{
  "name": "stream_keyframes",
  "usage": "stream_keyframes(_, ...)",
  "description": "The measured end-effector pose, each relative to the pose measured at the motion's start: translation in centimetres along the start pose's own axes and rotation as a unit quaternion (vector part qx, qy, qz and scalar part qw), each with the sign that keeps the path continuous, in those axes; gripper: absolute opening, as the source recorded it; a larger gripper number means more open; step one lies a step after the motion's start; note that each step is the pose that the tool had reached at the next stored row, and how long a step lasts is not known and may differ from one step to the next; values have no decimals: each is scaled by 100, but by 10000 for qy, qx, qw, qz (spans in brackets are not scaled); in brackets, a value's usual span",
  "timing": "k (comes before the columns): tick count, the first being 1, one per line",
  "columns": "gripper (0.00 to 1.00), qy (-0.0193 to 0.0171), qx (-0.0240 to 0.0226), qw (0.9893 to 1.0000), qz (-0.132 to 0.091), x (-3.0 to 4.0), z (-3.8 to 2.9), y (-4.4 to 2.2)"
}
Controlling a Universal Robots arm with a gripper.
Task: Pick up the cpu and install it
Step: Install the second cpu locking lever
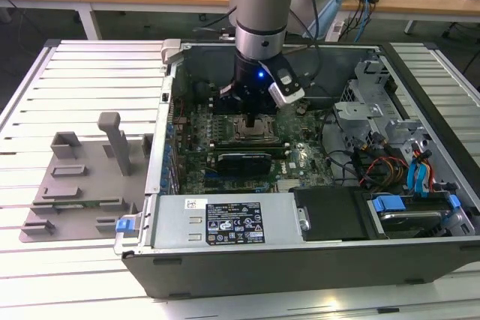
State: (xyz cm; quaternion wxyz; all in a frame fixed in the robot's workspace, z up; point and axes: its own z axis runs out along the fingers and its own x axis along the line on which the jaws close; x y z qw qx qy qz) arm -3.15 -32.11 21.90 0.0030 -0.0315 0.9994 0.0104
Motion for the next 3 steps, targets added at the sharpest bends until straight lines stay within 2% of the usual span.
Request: stream_keyframes(3,11,0,0,10000,0,0,0,1)
